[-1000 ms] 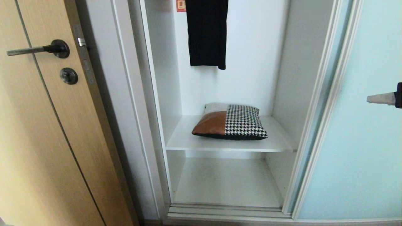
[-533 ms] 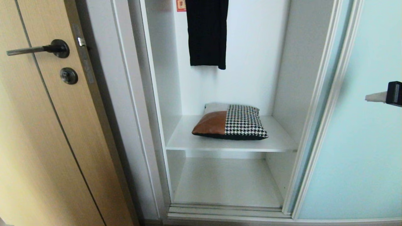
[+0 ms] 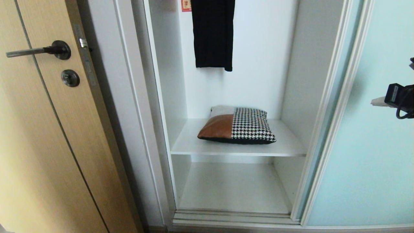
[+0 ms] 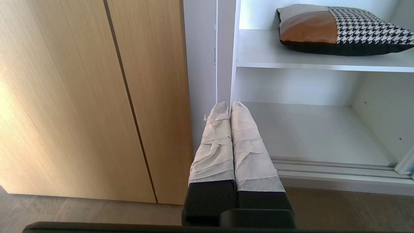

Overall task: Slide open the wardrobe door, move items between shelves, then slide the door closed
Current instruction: Close the door

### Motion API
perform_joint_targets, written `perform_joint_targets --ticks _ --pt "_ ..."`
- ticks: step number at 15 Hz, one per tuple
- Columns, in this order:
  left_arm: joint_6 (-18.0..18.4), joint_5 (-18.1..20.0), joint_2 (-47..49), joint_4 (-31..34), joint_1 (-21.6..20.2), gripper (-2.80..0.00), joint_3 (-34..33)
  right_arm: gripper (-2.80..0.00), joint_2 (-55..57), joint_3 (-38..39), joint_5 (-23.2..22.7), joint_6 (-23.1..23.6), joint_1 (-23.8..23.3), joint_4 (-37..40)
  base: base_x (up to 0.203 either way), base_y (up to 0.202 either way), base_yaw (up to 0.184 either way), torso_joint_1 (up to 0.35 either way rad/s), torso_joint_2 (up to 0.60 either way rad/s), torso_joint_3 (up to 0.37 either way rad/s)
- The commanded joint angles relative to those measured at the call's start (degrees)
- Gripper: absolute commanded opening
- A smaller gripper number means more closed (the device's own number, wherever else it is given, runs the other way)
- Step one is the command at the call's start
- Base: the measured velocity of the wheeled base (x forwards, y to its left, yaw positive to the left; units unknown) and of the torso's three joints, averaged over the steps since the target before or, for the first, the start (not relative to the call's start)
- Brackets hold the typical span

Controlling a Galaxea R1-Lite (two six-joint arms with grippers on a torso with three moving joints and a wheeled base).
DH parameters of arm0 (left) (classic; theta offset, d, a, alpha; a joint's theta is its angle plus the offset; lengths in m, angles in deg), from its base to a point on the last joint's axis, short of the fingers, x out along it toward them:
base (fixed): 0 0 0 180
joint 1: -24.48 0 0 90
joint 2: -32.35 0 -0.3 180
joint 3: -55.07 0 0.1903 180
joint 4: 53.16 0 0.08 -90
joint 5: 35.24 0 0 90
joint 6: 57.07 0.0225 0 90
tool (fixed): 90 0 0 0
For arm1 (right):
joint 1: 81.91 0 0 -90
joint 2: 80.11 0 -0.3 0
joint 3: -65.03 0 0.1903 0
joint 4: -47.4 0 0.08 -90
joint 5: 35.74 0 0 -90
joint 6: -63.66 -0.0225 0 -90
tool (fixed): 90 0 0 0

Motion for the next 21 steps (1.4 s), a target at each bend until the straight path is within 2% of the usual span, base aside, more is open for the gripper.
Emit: perform_joint_targets --ticks 1,10,21 --pt "0.02 -0.02 -0.01 0.01 0.00 -2.80 0.00 -2.80 2.45 -1.22 -0.10 -0.50 0.37 0.12 0.000 0.000 0.000 0.000 0.00 0.000" --pt "0.02 -0.02 -0.01 0.01 0.00 -2.80 0.00 -2.80 10.83 -9.20 0.10 -0.39 2.35 -0.02 0.000 0.000 0.000 0.000 0.00 0.000" --pt "0.02 -0.02 -0.01 0.01 0.00 -2.80 0.00 -2.80 16.93 -17.56 0.82 -0.34 1.97 -0.09 0.000 0.000 0.000 0.000 0.00 0.000"
